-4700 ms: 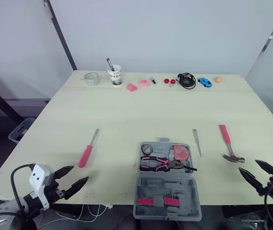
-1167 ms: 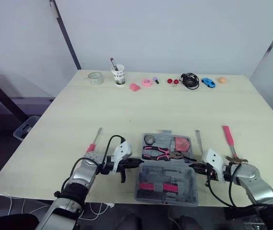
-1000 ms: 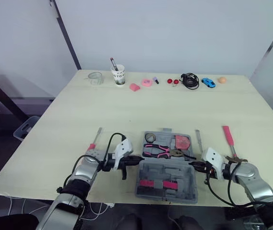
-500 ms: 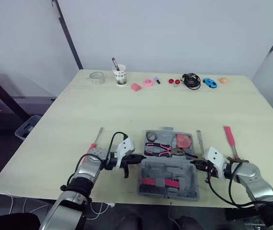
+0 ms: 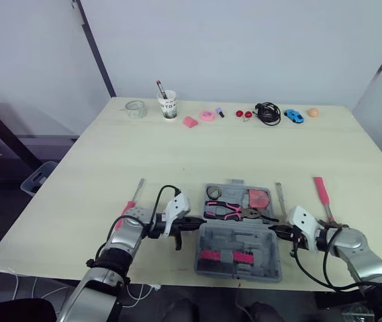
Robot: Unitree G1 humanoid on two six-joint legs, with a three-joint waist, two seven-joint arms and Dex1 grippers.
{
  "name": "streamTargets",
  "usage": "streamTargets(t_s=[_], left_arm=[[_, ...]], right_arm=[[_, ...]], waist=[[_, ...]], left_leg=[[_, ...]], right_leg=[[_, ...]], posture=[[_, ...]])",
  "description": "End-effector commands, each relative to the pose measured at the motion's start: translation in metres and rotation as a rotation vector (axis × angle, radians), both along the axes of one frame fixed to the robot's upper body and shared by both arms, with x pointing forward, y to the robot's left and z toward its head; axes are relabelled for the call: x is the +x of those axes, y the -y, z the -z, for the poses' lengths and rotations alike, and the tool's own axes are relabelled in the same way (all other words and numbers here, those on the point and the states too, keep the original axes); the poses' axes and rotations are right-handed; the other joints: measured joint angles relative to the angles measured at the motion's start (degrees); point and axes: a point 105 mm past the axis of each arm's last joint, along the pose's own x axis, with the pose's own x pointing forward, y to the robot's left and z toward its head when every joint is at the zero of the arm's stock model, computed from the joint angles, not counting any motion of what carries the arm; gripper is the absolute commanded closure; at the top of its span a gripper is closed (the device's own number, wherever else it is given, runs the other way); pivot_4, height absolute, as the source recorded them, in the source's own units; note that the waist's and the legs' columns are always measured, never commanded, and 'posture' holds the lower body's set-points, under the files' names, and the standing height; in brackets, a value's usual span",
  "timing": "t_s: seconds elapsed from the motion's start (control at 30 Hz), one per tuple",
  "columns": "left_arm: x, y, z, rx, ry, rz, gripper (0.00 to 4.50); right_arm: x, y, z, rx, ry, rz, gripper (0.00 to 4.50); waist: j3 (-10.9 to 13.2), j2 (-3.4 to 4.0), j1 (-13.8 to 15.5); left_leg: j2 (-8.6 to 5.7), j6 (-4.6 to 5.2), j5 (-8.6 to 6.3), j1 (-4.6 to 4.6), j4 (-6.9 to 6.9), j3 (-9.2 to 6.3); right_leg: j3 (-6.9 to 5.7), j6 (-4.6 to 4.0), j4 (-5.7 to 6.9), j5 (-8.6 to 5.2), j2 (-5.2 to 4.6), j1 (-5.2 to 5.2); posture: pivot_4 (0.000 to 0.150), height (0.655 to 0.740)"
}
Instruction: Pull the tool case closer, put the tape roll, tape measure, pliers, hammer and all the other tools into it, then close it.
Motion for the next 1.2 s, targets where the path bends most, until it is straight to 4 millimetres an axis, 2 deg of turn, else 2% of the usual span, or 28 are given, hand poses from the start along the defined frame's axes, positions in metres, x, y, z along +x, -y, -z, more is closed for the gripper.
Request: streamTargets(t_s=[0.03, 0.5, 0.9, 1.2], left_arm=[[-0.013, 0.020, 0.009, 0.013, -0.032, 0.096, 4.45], [-0.011, -0.005, 0.017, 0.060, -0.041, 0.043, 4.45], [-0.008, -0.012, 0.017, 0.065, -0.036, 0.016, 4.45], [-0.009, -0.015, 0.018, 0.070, -0.038, 0.009, 4.45]], right_arm=[[0.002, 0.000, -0.011, 0.021, 0.047, -0.011, 4.50], [0.007, -0.015, -0.017, 0.047, 0.086, -0.024, 4.50], [0.021, -0.021, -0.022, 0.051, 0.130, -0.026, 4.50], [0.020, -0.025, -0.018, 0.053, 0.115, -0.044, 4.50]], waist=[[0.00, 0.00, 0.00], [-0.01, 0.01, -0.35], [-0.01, 0.02, -1.23], [-0.01, 0.02, -1.57]], left_leg=[[0.00, 0.00, 0.00, 0.00, 0.00, 0.00], [0.02, 0.00, 0.00, 0.03, -0.01, -0.02], [0.03, 0.00, 0.00, 0.06, -0.01, -0.04], [0.03, 0.00, 0.00, 0.06, -0.01, -0.05]], right_leg=[[0.00, 0.00, 0.00, 0.00, 0.00, 0.00], [0.00, 0.00, 0.01, 0.00, 0.02, 0.00], [0.01, 0.00, 0.04, 0.00, 0.05, 0.00], [0.01, 0.00, 0.06, 0.00, 0.06, 0.00]], posture=[[0.150, 0.7400], [0.150, 0.7400], [0.150, 0.7400], [0.150, 0.7400]])
